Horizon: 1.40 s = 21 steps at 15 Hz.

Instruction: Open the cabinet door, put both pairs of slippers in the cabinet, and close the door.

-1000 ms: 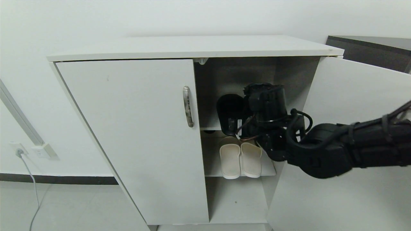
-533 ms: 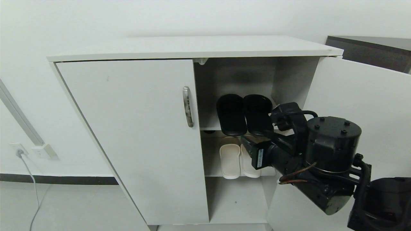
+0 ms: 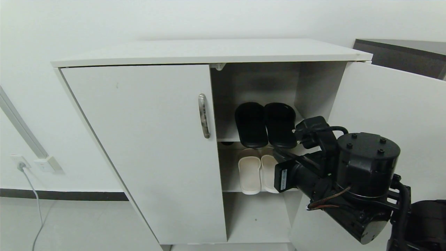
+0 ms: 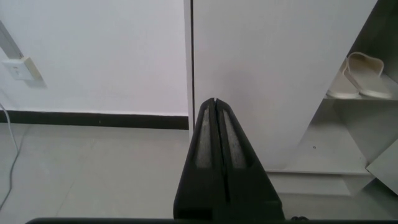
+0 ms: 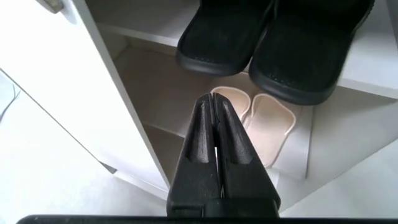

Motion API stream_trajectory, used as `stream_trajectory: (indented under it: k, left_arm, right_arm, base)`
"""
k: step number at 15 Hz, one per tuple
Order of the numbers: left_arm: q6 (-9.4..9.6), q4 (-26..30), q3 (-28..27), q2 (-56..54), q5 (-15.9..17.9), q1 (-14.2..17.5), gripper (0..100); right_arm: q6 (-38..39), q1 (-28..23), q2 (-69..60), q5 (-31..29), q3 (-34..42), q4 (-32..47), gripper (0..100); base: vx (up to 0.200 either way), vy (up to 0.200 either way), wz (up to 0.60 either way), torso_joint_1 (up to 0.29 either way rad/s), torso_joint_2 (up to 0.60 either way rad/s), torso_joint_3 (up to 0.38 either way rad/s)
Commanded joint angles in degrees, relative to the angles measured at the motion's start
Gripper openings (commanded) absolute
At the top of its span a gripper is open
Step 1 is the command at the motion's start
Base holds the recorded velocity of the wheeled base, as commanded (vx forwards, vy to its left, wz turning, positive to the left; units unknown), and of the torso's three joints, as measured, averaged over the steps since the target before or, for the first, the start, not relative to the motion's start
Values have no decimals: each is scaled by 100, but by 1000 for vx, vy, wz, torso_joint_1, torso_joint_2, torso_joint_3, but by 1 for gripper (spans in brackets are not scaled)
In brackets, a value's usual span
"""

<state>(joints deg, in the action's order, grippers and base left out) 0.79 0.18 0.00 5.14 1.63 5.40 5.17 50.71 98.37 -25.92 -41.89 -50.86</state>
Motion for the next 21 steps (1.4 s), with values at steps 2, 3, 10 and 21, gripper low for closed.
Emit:
stream_trajectory:
  k: [2, 3, 10, 21]
  left_arm:
    - [0, -1, 0, 4, -5, 5, 0]
    - [0, -1, 0, 4, 4, 5, 0]
    - [-9, -1, 0, 4, -5, -4, 0]
    - [-9, -1, 0, 4, -5, 5, 0]
  right_arm:
    - [2, 9, 25, -1, 5, -3, 0]
    - [2, 9, 25, -1, 14, -3, 0]
    - [2, 9, 139, -1, 23, -12, 0]
    - [2, 9, 280, -1, 40, -12, 0]
  base:
    - [0, 0, 0, 0, 0, 0]
    - [0, 0, 0, 0, 0, 0]
    - [-200, 0, 0, 2, 2, 5]
    - [-145, 0, 0, 1, 2, 3]
